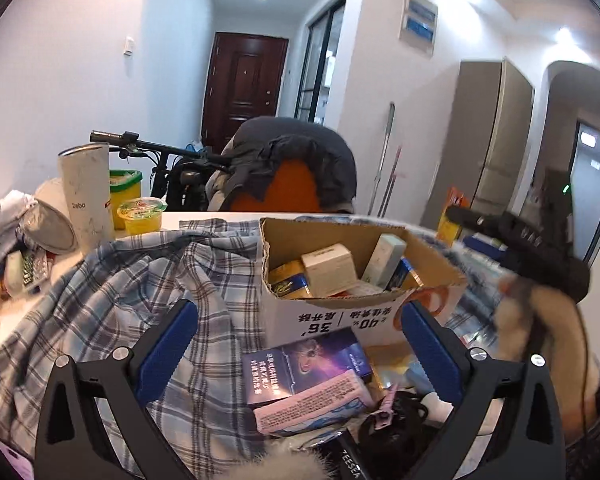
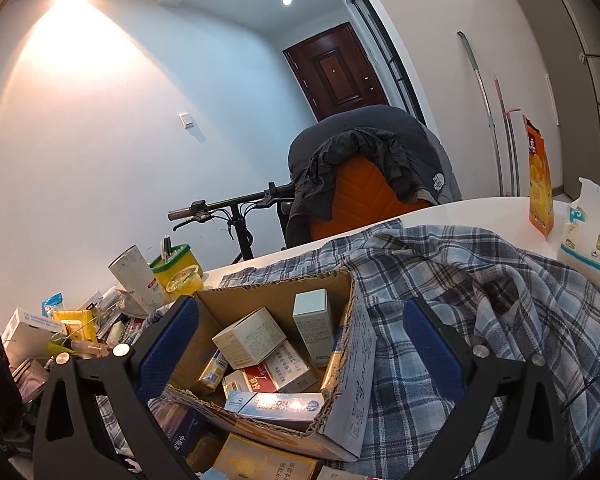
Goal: Organize objects
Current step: 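Grasp the pink pack on the purple box with the left gripper and lift it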
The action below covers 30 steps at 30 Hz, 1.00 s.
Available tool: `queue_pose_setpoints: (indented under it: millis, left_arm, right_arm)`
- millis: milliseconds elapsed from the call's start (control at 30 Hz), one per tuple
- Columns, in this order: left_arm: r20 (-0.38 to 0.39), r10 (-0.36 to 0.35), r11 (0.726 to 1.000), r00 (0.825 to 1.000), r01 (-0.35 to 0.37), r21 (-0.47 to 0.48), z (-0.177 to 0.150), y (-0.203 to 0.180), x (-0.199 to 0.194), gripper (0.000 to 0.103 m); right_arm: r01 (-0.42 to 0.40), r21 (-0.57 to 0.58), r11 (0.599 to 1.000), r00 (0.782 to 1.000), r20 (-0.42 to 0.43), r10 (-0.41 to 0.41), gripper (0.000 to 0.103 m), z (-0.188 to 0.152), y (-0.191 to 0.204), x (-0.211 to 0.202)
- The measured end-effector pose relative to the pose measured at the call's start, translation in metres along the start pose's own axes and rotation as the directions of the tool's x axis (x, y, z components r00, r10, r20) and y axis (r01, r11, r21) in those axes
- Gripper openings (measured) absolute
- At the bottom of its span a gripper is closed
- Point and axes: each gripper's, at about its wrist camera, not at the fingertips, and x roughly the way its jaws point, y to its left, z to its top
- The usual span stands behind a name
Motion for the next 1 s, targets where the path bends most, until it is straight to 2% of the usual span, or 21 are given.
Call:
queue_pose_setpoints:
  millis: [167, 333, 533, 633, 767, 900, 1000]
  left_arm:
    - [-0.01, -0.016, 1.0, 1.0, 0.015, -0.017, -0.001, 0.004, -0.004, 0.103]
    - [-0.107, -0.035, 0.999, 0.994, 0.032, -0.025, -0.007, 0.0, 0.017, 0.103]
    - [-0.235, -0.043, 0.999, 0.971, 0.038, -0.028, -0.018, -0.002, 0.045, 0.103]
    - [-0.263, -0.079, 0.993, 0.962, 0.053, -0.104, -0.02, 0.011, 0.049, 0.103]
    - [-0.323, -0.157, 0.973, 0.934, 0.09, -0.212, -0.028, 0.028, 0.058, 0.103]
    - [-0.372, -0.157, 0.973, 0.915, 0.079, -0.218, -0.033, 0.026, 0.065, 0.103]
    - [-0.384, -0.146, 0.978, 0.912, 0.075, -0.194, -0.035, 0.02, 0.066, 0.103]
  right_arm:
    - [-0.007, 0.011, 1.0, 1.0, -0.002, 0.007, 0.102, 0.001, -0.002, 0.0]
    - [-0.004, 0.0, 1.0, 1.0, -0.011, 0.004, 0.102, 0.0, 0.001, 0.002]
    - [-0.006, 0.002, 1.0, 1.0, -0.014, 0.006, 0.102, -0.001, 0.001, 0.002]
    - [-0.01, 0.004, 1.0, 1.0, -0.019, 0.01, 0.102, -0.001, 0.001, 0.003]
    - [-0.013, 0.0, 1.0, 1.0, -0.022, 0.013, 0.102, -0.002, 0.003, 0.004]
    - [-0.013, 0.0, 1.0, 1.0, -0.024, 0.013, 0.102, -0.002, 0.003, 0.004]
    - [-0.012, 0.004, 1.0, 1.0, -0.023, 0.012, 0.102, -0.001, 0.002, 0.004]
